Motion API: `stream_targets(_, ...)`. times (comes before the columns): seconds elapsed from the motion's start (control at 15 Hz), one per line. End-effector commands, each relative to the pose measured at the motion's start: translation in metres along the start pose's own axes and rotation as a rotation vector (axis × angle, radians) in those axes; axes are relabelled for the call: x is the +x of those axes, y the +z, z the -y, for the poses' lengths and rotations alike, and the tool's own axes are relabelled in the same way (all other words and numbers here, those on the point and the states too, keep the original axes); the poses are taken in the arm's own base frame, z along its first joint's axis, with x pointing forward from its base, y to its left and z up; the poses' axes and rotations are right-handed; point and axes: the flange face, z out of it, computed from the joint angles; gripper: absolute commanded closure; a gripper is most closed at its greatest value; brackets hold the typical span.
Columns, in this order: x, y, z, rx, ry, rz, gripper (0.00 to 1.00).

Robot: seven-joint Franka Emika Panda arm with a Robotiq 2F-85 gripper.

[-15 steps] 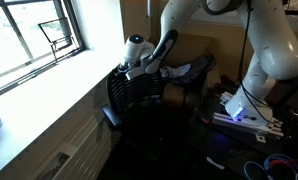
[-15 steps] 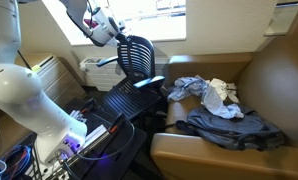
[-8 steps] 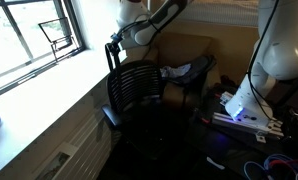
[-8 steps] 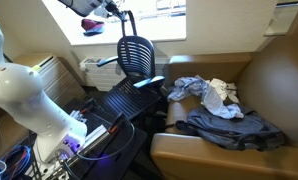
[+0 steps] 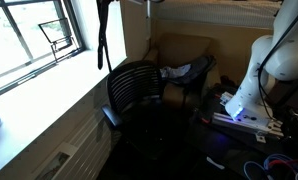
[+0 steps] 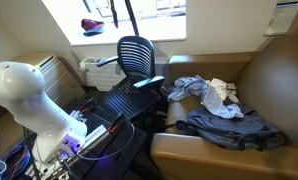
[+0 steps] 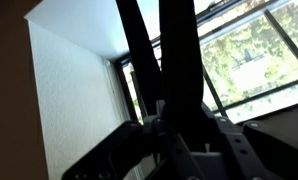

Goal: Take the belt on the back rest and put it on the chair

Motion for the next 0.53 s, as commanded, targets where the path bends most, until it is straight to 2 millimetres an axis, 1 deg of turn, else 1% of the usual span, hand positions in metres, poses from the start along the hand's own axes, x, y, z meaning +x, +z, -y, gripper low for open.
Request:
stream_targets(0.0,0.038,-0.093,0.018,0.063,0.069,-0.183,0.92)
stream_targets(0.13,0.053,-0.151,0.031,0.1,0.105,-0.29,0.92)
stream_targets(0.27,0.058,-0.207,0.041,0.072,0.163,-0.327,0.92)
stream_targets(0.4,0.049,-0.249,0.045,-0.019,0.189,-0.282,0.92)
stream_targets(0.47,0.046,-0.269,0.043,-0.067,0.209,-0.252,0.92)
